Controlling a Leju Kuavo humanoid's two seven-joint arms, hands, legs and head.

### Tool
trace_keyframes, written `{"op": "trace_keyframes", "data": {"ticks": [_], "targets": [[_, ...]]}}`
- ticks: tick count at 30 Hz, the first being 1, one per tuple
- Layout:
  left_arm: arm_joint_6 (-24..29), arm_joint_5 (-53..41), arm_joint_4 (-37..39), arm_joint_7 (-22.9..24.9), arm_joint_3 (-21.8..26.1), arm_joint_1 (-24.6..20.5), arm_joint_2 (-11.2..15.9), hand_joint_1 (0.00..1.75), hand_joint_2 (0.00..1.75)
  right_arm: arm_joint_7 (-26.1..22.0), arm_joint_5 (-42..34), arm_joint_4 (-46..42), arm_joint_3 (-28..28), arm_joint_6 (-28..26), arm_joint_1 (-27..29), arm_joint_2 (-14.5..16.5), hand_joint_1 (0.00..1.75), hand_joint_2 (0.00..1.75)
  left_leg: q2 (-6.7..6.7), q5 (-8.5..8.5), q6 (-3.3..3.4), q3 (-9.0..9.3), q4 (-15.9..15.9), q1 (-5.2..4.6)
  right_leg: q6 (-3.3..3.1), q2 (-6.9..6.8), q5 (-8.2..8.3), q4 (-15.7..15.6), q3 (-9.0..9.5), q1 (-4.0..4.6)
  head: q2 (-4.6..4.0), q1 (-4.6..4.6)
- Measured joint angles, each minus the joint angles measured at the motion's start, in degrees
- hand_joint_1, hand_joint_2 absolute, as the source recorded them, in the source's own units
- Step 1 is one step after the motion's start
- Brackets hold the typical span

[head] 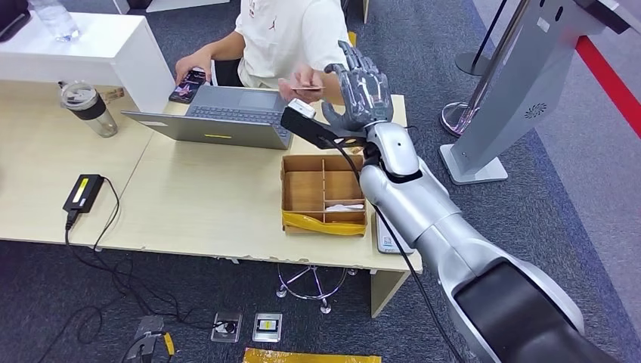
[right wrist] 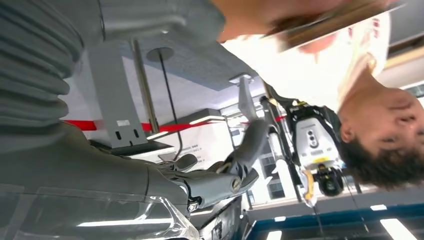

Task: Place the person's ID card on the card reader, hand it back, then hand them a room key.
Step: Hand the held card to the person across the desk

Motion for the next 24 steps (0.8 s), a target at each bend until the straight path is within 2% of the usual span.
{"op": "trace_keyframes", "data": {"ticks": [6, 14, 19, 24], "targets": [[0.5, 0.0, 0.0, 0.2, -0.2, -0.1, -0.2, 0.00, 1.75, 0.1, -0.6, 1.8, 0.2, -1.4, 0.0, -0.8, 0.00, 1.75, 0.07, 0.00, 0.00, 0.00, 0.0, 0.00, 0.00, 0.07, 0.00, 0.0, -0.03, 0.00, 0.00, 0.00], [0.8, 0.8, 0.0, 0.0, -0.2, 0.2, -0.2, 0.00, 1.75, -1.3, -3.1, 2.5, -1.7, -4.2, -0.2, -4.3, 0.00, 1.75, 0.15, -0.01, 0.01, 0.03, 0.0, -0.01, 0.03, 0.14, 0.03, 0.0, -0.03, -0.02, 0.00, 0.00], [1.3, 1.9, 0.0, -0.7, -0.2, 1.3, -0.2, 0.00, 1.75, -1.7, -6.3, 2.5, -4.2, -4.9, -0.1, -8.3, 0.00, 1.75, 0.15, -0.01, 0.01, 0.03, 0.0, -0.02, 0.05, 0.14, 0.04, 0.0, -0.04, -0.03, 0.00, 0.00], [1.3, 3.3, 0.0, -1.6, -0.1, 2.7, -0.1, 0.00, 1.75, -0.6, -11.0, 2.5, -7.8, -5.8, 2.6, -14.7, 0.00, 1.75, 0.14, -0.05, 0.05, 0.03, 0.0, -0.06, 0.05, 0.10, 0.04, -0.1, -0.03, -0.08, 0.00, -0.01]]}}
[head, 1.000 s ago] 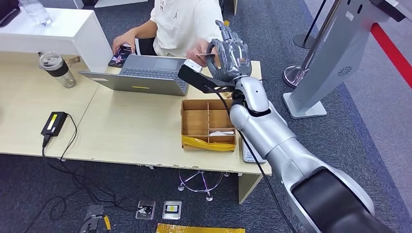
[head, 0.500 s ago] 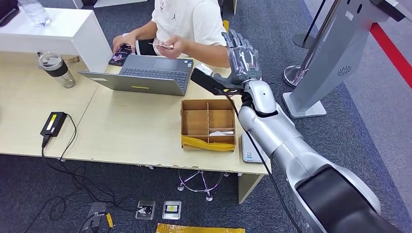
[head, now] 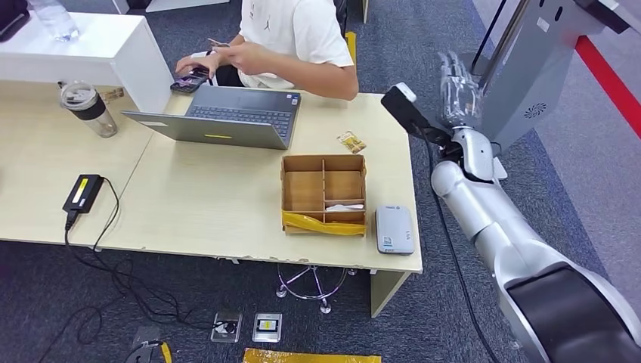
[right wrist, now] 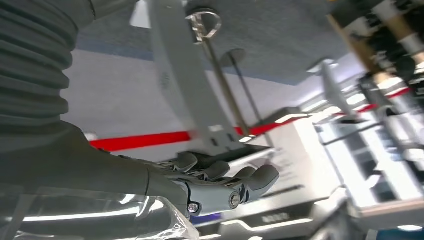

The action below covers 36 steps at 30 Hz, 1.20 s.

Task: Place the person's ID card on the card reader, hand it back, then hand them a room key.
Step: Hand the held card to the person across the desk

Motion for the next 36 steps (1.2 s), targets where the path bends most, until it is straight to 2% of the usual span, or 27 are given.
{"op": "trace_keyframes", "data": {"ticks": [10, 14, 17, 21, 23, 25, 27, 29, 32, 36], "targets": [[-0.1, 2.5, 0.1, 0.3, 0.4, 1.9, 0.6, 0.00, 1.75, -0.6, -12.6, 0.7, -9.5, -1.9, 12.9, -14.4, 0.00, 1.75, -0.08, -0.13, 0.11, -0.03, 0.0, -0.03, 0.02, -0.15, -0.02, -0.1, 0.02, -0.02, 0.00, -0.01], [-0.3, 3.3, 0.1, 0.9, 0.6, 2.1, 0.7, 0.00, 1.75, -0.3, -19.8, 1.8, -14.1, 0.1, 20.2, -18.8, 0.00, 0.00, -0.11, -0.19, 0.11, -0.05, 0.0, -0.02, 0.02, -0.21, -0.04, -0.1, 0.01, -0.02, 0.00, -0.01], [-0.7, 3.3, 0.1, 1.5, 0.6, 2.1, 0.8, 0.00, 1.75, 2.0, -23.8, 3.5, -17.7, 3.1, 26.4, -20.5, 0.00, 0.00, -0.11, -0.23, 0.10, -0.05, 0.0, -0.01, 0.01, -0.21, -0.09, -0.1, 0.02, -0.01, 0.00, -0.02], [-1.3, 3.2, 0.1, 2.1, 0.6, 2.1, 0.8, 0.00, 1.75, 7.0, -24.4, 6.0, -20.8, 8.9, 34.7, -20.8, 0.00, 1.75, -0.13, -0.27, 0.05, -0.08, 0.0, 0.02, 0.00, -0.22, -0.13, -0.1, 0.03, 0.01, 0.00, -0.02], [-2.1, 2.7, 0.1, 2.2, 0.6, 2.0, 0.9, 0.00, 1.75, 11.0, -22.9, 7.4, -21.4, 16.9, 38.4, -20.4, 0.00, 1.75, -0.12, -0.29, 0.02, -0.08, 0.0, 0.05, -0.02, -0.21, -0.15, -0.1, 0.03, 0.05, 0.00, -0.02], [-3.2, 1.9, 0.1, 2.2, 0.6, 2.0, 1.1, 0.00, 1.75, 13.8, -21.5, 8.7, -21.4, 28.4, 41.7, -19.5, 0.00, 1.75, -0.10, -0.30, 0.00, -0.07, -0.1, 0.08, -0.02, -0.20, -0.17, -0.1, 0.04, 0.09, 0.00, -0.01], [-4.5, 1.1, 0.1, 2.2, 0.5, 2.0, 1.4, 0.00, 1.75, 13.8, -20.6, 9.6, -21.4, 39.8, 44.9, -18.2, 0.00, 1.75, -0.10, -0.30, 0.00, -0.08, -0.1, 0.09, -0.03, -0.20, -0.18, -0.1, 0.03, 0.10, 0.00, -0.02], [-5.4, 0.8, 0.1, 2.2, 0.5, 2.0, 1.8, 0.00, 1.75, 13.1, -20.0, 10.3, -21.2, 47.9, 47.0, -17.0, 0.00, 1.75, -0.05, -0.30, 0.00, -0.09, -0.1, 0.08, -0.03, -0.14, -0.18, -0.1, 0.02, 0.09, 0.00, -0.04], [-5.8, 1.0, 0.1, 2.5, 0.5, 1.8, 2.5, 0.00, 1.75, 12.8, -19.5, 10.9, -21.1, 52.9, 47.5, -15.9, 0.00, 1.75, 0.17, -0.30, -0.01, -0.02, -0.1, 0.08, -0.03, 0.07, -0.17, 0.0, 0.03, 0.09, 0.00, -0.03], [-5.9, 1.7, 0.0, 2.8, 0.5, 1.6, 2.9, 0.00, 1.75, 13.2, -18.1, 11.0, -20.7, 53.9, 46.6, -14.4, 0.00, 1.75, 0.20, -0.27, 0.01, 0.05, -0.1, 0.03, 0.00, 0.09, -0.14, 0.0, 0.08, 0.05, 0.00, -0.02]]}}
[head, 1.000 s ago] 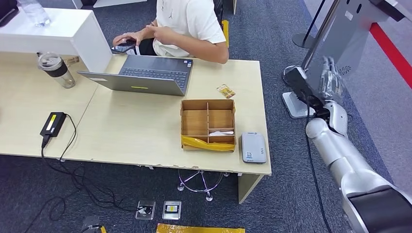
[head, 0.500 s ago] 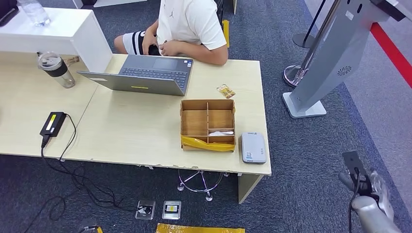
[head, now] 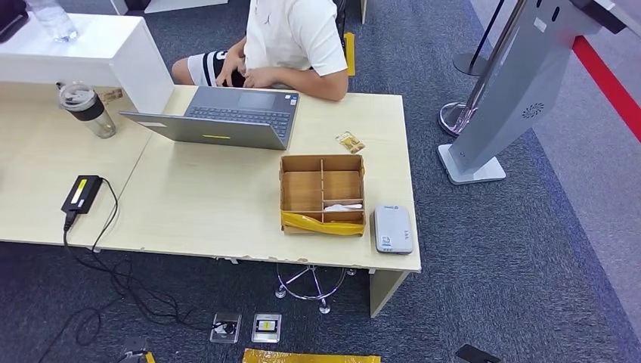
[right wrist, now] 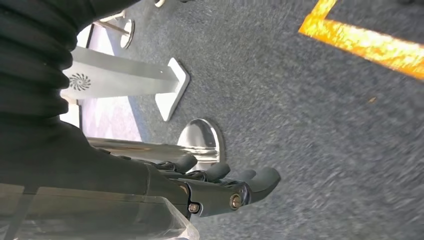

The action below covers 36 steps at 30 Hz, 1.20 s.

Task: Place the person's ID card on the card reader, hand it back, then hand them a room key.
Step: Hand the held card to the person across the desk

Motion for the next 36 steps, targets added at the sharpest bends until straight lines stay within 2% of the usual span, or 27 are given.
{"op": "trace_keyframes", "data": {"ticks": [1, 3, 5, 7, 9, 16, 36], "targets": [[0.1, 0.2, 0.0, 0.0, 0.0, 0.0, 0.1, 0.00, 1.75, -0.1, 0.6, 0.0, 0.2, -0.3, -0.2, 0.4, 0.00, 1.75, -0.01, 0.01, 0.01, 0.01, 0.0, -0.01, 0.01, -0.01, 0.01, 0.0, 0.01, -0.02, 0.00, 0.00], [0.4, 0.5, 0.0, 0.1, 0.0, 0.0, 0.2, 0.00, 1.75, -0.4, 2.0, 0.0, 1.0, -2.1, -0.4, 1.2, 0.00, 0.87, -0.02, 0.02, 0.01, 0.00, 0.0, -0.02, 0.01, -0.02, 0.02, 0.0, 0.02, -0.03, 0.00, 0.00], [1.1, 1.0, 0.0, 0.4, 0.0, -0.1, 0.3, 0.00, 1.75, -0.4, 3.3, 0.0, 2.0, -6.2, -0.8, 2.0, 0.00, 0.00, -0.03, 0.02, 0.01, 0.00, 0.0, -0.02, 0.01, -0.03, 0.02, 0.0, 0.02, -0.04, 0.00, 0.00], [1.8, 1.3, 0.0, 1.0, 0.0, -0.2, 0.3, 0.00, 1.75, 0.0, 4.2, 0.0, 2.9, -11.7, -1.4, 2.8, 0.00, 0.00, -0.02, 0.01, 0.01, 0.00, 0.0, -0.02, 0.01, -0.01, 0.02, 0.0, 0.01, -0.04, 0.00, -0.01], [2.1, 1.3, 0.0, 1.2, 0.0, -0.3, 0.3, 0.00, 1.75, 0.0, 4.5, 0.0, 3.6, -14.6, -2.3, 3.5, 0.00, 0.00, -0.01, 0.01, 0.01, 0.01, 0.0, -0.02, 0.01, 0.00, 0.02, 0.0, 0.00, -0.03, 0.00, -0.01], [1.1, 1.6, 0.0, 1.4, 0.0, -0.4, 0.4, 0.00, 1.75, -1.0, 4.3, 0.0, 4.6, -14.6, -3.5, 4.6, 0.00, 0.00, -0.07, 0.01, 0.01, -0.01, 0.0, -0.02, 0.00, -0.04, 0.01, 0.0, 0.02, -0.03, 0.00, -0.01], [-0.5, 0.3, 0.0, 1.8, 0.0, -0.4, 1.2, 0.00, 1.75, -1.9, 2.5, 0.0, 5.4, -14.4, -3.2, 4.8, 0.00, 0.00, -0.05, 0.01, 0.01, 0.01, 0.0, -0.02, 0.00, -0.03, 0.01, 0.0, 0.01, -0.04, 0.00, 0.00]]}}
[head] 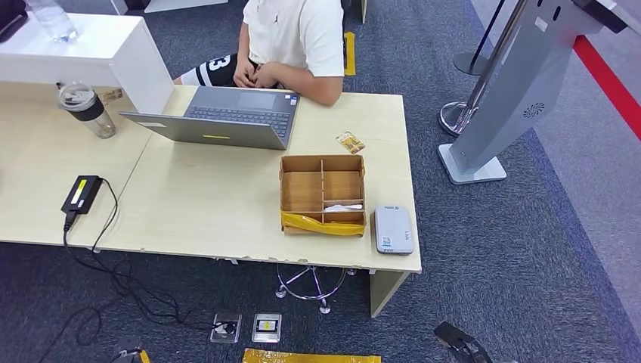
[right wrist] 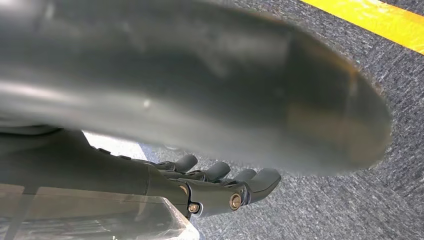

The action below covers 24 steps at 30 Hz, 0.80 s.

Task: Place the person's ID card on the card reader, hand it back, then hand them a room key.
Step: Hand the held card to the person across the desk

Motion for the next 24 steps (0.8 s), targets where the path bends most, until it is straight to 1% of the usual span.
{"op": "trace_keyframes", "data": {"ticks": [14, 24], "targets": [[-0.8, 0.1, 0.0, 0.9, 0.0, 0.0, 0.1, 0.00, 1.75, -0.9, -0.6, 0.0, 0.1, 0.0, 0.8, -0.2, 0.00, 0.00, 0.00, 0.00, 0.00, 0.00, 0.0, 0.00, 0.00, 0.00, 0.00, 0.0, 0.00, 0.00, 0.00, 0.01], [-0.1, 2.1, 0.0, 2.2, 0.1, 0.0, 0.1, 0.00, 1.75, -1.2, 0.8, 0.0, 1.8, -0.1, 0.3, -0.2, 0.00, 0.00, 0.00, 0.00, 0.00, 0.00, 0.0, 0.00, 0.00, 0.00, 0.00, 0.0, 0.01, 0.00, 0.00, 0.00]]}}
